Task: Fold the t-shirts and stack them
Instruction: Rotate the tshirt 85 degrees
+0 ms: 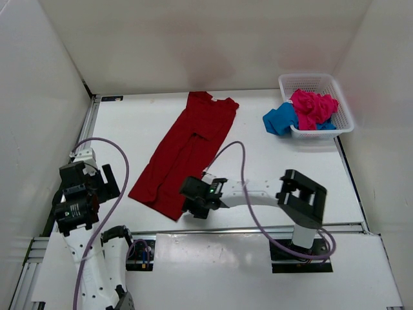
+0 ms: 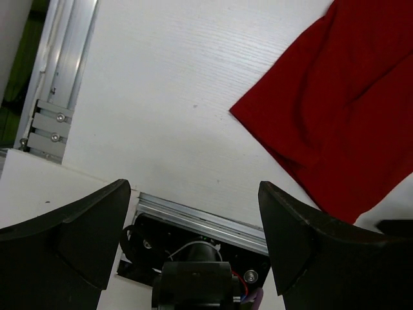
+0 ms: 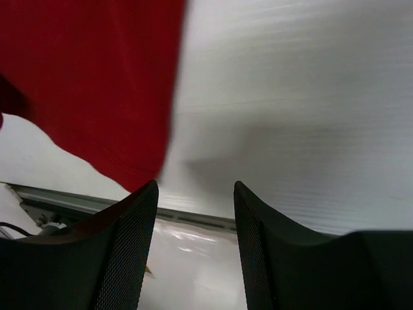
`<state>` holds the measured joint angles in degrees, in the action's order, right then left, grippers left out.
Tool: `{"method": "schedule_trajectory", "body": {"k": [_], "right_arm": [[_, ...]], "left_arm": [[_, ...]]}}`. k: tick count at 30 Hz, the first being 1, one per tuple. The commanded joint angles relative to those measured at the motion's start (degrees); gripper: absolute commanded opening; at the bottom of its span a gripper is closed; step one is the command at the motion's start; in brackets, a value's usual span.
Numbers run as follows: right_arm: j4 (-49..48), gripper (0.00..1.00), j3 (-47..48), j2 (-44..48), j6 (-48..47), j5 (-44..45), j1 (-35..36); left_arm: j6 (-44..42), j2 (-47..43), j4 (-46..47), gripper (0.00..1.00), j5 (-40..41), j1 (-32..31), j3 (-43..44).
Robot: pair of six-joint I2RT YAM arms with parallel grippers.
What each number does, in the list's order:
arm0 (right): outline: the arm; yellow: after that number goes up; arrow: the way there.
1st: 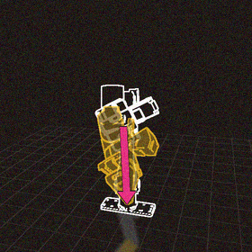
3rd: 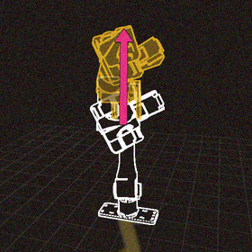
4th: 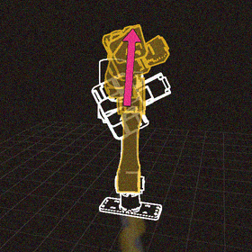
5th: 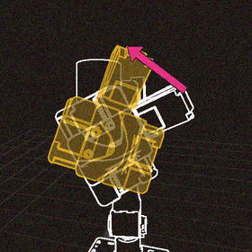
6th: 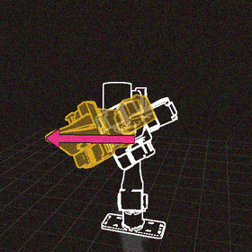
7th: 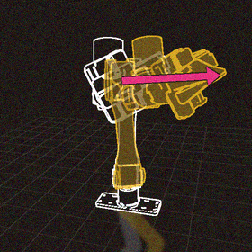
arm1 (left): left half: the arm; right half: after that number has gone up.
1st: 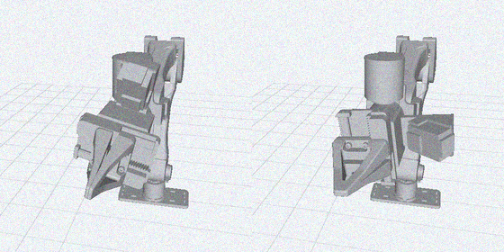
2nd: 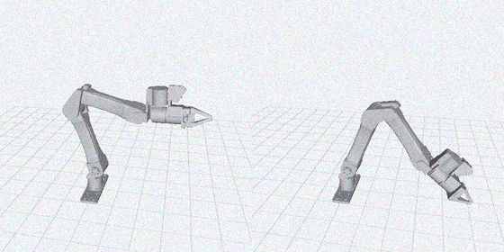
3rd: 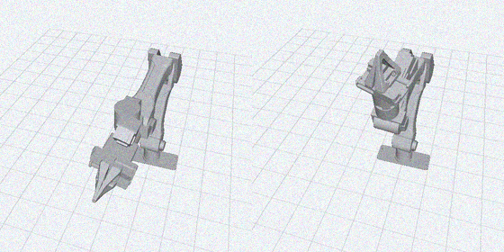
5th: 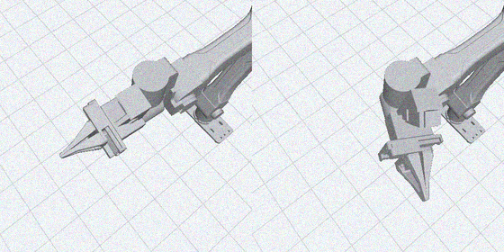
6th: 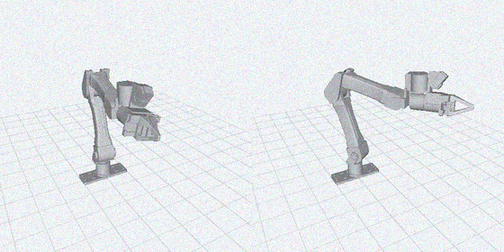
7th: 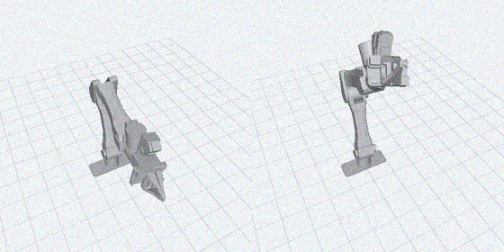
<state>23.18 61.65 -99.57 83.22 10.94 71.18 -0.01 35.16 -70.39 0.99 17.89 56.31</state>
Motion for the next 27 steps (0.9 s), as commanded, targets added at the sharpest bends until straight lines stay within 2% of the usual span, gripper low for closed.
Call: {"method": "schedule_trajectory", "body": {"k": [1,4,8,12,16,17,19,20,22,24,27], "right_arm": [[-1.56,0.55,7.16,-5.01,5.37,1.88,1.24],[-2.17,0.58,9.45,-8.09,6.69,2.6,1.24],[-2.17,0.58,13.4,-13.63,7.56,-0.83,1.24],[-2.17,0.57,10.97,-14.16,11.6,-0.83,1.24],[-2.87,0.46,6.12,-12.5,14.59,-0.22,-0.94],[-2.88,0.35,5.51,-12.49,14.6,-0.22,-0.95],[-3.49,0.24,5.5,-12.49,13.12,-0.22,-2.44],[-3.49,0.11,5.5,-12.49,10.06,-1.0,-2.45],[-2.97,0.01,7.86,-13.11,6.88,-2.14,-3.06],[-1.65,0.0,7.87,-11.71,3.9,-2.15,-3.59],[-1.65,0.0,1.3,-7.41,0.91,-0.58,-3.59]], "left_arm": [[0.01,-2.1,-5.27,0.91,-0.56,0.04,4.24],[0.01,-3.34,-6.77,0.91,-0.56,-0.49,5.47],[0.01,-4.48,-7.83,0.91,0.94,-1.54,4.95],[0.01,-5.01,-7.83,0.91,0.94,-2.16,3.81],[0.01,-5.01,-7.83,0.91,0.94,-2.16,3.19],[0.01,-5.01,-7.83,0.91,0.33,-2.16,3.19],[0.01,-4.49,-7.83,0.91,-0.29,-2.16,2.67],[0.01,-4.48,-7.22,0.91,-1.68,-2.16,2.66],[0.01,-3.43,-6.52,0.91,-2.83,-2.16,1.96],[0.01,-2.56,-5.9,0.91,-5.46,-2.16,1.44],[0.01,0.34,-4.85,0.91,-8.98,-2.16,1.43]]}}
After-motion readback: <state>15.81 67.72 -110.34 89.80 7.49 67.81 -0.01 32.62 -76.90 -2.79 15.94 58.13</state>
